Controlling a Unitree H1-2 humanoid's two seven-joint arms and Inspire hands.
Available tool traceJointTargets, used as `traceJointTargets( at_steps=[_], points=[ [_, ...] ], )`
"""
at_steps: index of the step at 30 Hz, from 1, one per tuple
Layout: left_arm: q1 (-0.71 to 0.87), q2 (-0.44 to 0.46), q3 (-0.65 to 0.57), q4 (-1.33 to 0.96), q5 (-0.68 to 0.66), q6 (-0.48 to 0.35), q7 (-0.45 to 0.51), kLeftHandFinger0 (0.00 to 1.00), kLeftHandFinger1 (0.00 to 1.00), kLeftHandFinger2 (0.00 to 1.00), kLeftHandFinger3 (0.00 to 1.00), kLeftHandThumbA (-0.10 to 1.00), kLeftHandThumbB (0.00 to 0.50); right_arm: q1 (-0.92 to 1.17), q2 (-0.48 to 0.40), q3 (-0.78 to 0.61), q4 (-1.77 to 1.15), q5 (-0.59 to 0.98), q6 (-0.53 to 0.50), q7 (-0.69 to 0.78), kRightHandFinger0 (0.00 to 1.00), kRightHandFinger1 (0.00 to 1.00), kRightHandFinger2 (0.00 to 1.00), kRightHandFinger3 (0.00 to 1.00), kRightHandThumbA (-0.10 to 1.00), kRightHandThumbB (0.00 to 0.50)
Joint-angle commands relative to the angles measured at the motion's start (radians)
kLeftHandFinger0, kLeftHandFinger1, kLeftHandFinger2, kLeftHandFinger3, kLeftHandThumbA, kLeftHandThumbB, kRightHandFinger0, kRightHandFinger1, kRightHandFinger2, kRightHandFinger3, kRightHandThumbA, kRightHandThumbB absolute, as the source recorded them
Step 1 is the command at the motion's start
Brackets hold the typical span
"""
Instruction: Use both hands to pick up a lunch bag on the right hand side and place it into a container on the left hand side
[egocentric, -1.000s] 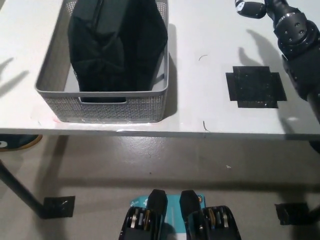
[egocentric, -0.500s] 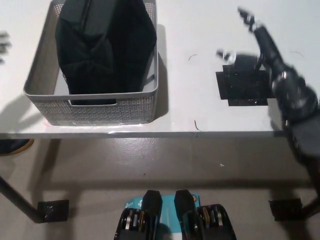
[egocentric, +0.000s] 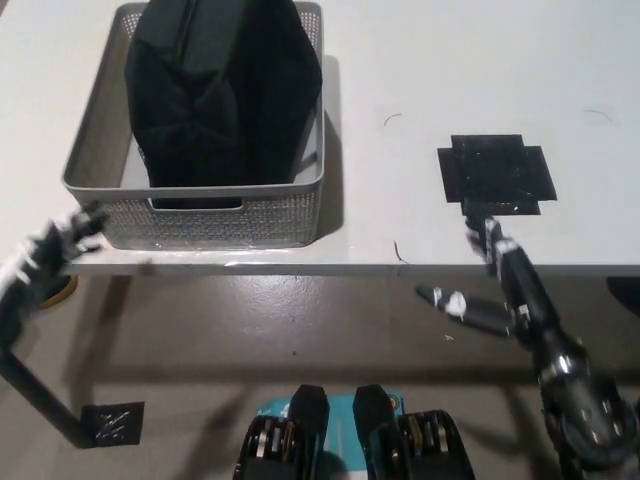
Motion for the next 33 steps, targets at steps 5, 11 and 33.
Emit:
traceJointTargets(
  at_steps=[5,11,33],
  points=[
    [0.167,-0.190,-0.027,-0.277,-0.132,-0.032,0.048,1.00,1.00,1.00,1.00,1.00,0.234,0.197,0.094,-0.009,-0.262,0.357,-0.175,0.176,0.94,1.00,1.00,1.00,1.00,0.150],
    [0.167,-0.261,-0.074,-0.133,-0.099,-0.072,0.022,1.00,1.00,1.00,1.00,1.00,0.269,0.218,0.151,-0.006,-0.147,0.355,-0.195,0.222,0.97,1.00,1.00,1.00,1.00,0.153],
    [0.161,-0.299,-0.138,0.170,0.115,-0.329,0.124,1.00,1.00,1.00,1.00,1.00,0.253,0.178,0.266,-0.047,0.204,0.179,-0.438,0.179,1.00,1.00,1.00,1.00,1.00,0.183]
  ],
)
